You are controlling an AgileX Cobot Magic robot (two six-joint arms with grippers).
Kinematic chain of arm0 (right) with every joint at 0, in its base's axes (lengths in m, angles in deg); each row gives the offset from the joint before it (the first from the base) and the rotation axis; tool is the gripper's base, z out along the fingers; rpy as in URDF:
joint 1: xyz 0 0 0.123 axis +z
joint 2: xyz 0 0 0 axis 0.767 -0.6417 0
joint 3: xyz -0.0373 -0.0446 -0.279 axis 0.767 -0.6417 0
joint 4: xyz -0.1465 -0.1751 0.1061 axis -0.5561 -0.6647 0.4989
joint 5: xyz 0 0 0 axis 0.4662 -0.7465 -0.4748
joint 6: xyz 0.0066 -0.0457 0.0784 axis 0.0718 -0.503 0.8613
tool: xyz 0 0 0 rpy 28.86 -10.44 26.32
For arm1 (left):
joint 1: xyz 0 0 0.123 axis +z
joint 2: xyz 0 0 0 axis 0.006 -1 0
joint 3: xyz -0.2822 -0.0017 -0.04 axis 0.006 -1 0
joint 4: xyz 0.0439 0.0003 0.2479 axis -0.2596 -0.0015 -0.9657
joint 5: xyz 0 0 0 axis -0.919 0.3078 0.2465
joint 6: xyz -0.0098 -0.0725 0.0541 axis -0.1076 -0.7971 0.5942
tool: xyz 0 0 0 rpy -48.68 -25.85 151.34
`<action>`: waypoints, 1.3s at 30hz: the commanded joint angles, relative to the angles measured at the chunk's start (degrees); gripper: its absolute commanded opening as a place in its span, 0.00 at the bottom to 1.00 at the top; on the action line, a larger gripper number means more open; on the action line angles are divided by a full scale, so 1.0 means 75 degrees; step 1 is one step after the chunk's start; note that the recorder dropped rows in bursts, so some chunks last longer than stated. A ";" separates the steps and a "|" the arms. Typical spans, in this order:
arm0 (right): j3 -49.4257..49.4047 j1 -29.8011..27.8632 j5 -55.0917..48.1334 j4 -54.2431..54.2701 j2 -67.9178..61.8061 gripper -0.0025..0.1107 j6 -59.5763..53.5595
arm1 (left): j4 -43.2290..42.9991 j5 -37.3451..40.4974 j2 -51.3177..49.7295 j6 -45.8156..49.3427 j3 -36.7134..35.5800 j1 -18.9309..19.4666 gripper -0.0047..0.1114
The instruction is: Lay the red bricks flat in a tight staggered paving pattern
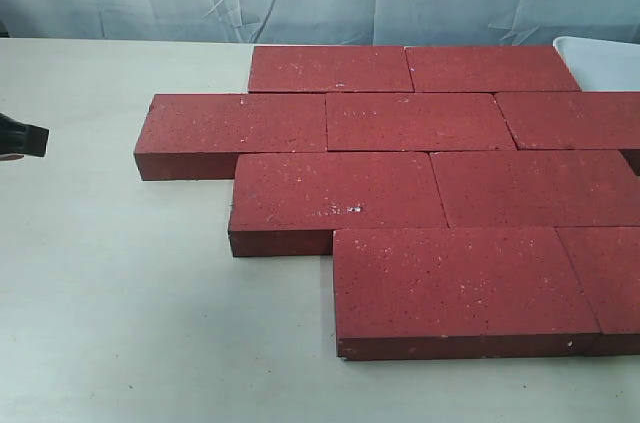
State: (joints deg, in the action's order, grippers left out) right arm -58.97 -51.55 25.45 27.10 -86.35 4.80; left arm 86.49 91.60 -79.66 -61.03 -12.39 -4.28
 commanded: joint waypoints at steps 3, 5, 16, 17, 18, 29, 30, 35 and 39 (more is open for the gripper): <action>-0.0012 -0.0039 0.0036 -0.0023 0.0044 0.01 -0.0027 | -0.0111 -0.0059 0.0060 0.0044 -0.0027 -0.0040 0.04; -0.0012 -0.0039 0.0036 -0.0023 0.0044 0.01 -0.0027 | -0.0172 -0.0109 0.0060 0.0044 -0.0027 -0.0040 0.04; -0.0012 -0.0039 0.0036 -0.0023 0.0044 0.01 -0.0012 | 0.0031 -0.1654 0.3214 0.0000 -0.1926 -0.0040 0.04; -0.0012 -0.0039 0.0036 -0.0023 0.0044 0.01 -0.0012 | 0.0031 -0.1774 0.3559 0.0000 -0.2148 -0.0040 0.04; -0.0012 -0.0039 0.0036 -0.0023 0.0044 0.01 -0.0012 | 0.0031 -0.1904 0.3889 0.0000 -0.2362 -0.0040 0.04; -0.0012 -0.0039 0.0036 -0.0023 0.0044 0.01 -0.0012 | -0.0049 -0.3255 0.7418 0.0000 -0.4925 -0.0040 0.04; -0.0012 -0.0039 0.0036 -0.0023 0.0044 0.01 -0.0012 | -0.0049 -0.3253 0.7682 0.0000 -0.5077 -0.0040 0.04; -0.0012 -0.0039 0.0036 -0.0023 0.0044 0.01 -0.0012 | -0.0049 -0.3417 0.8508 0.0000 -0.5563 -0.0040 0.04; -0.0012 -0.0039 0.0036 0.0010 0.0044 0.01 -0.0012 | -0.0193 -0.2938 0.8508 0.0000 -0.5563 -0.0022 0.04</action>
State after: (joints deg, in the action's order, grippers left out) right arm -58.97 -51.55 25.29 27.10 -86.24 4.91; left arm 85.81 68.87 -16.30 -60.89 -53.78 -4.28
